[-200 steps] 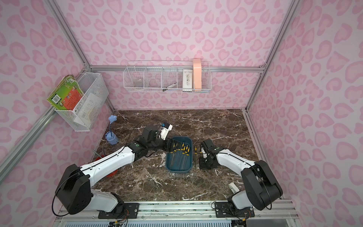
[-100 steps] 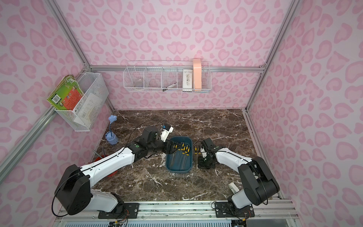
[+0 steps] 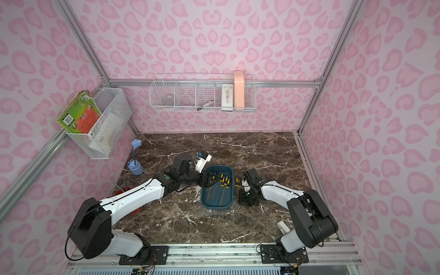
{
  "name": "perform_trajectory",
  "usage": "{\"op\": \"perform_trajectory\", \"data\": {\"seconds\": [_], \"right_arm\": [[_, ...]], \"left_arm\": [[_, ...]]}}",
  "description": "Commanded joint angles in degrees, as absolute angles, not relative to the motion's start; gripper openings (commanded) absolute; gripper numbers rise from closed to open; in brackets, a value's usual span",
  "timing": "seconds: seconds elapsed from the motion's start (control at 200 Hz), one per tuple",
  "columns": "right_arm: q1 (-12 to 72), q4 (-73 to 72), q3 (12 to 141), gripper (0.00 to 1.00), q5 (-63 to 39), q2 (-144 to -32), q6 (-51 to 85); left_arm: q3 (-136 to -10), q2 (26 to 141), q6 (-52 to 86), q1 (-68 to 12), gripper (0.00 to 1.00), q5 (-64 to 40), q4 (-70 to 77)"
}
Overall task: Take the file tool out of the storage box
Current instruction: Place the file tool at the center of the board.
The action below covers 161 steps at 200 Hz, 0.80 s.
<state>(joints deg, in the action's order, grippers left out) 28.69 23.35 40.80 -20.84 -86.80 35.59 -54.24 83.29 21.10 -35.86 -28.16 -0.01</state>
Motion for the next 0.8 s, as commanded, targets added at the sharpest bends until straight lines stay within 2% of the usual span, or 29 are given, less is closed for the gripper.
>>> {"op": "perform_trajectory", "data": {"seconds": [0.0, 0.645, 0.8], "right_arm": [[28.27, 24.91, 40.20, 0.00, -17.03, -87.19, 35.51], [26.11, 25.12, 39.20, 0.00, -16.54, -87.44, 33.12], [26.11, 24.35, 38.62, 0.08, -16.85, -87.00, 33.41]], "left_arm": [[-54.75, 83.65, 21.16, -35.86, 0.74, -29.11, 0.70], [-55.90, 85.22, 21.16, -35.86, 0.74, -29.54, -1.48], [-56.25, 85.21, 21.09, -35.86, 0.74, -29.68, -2.13]]}}
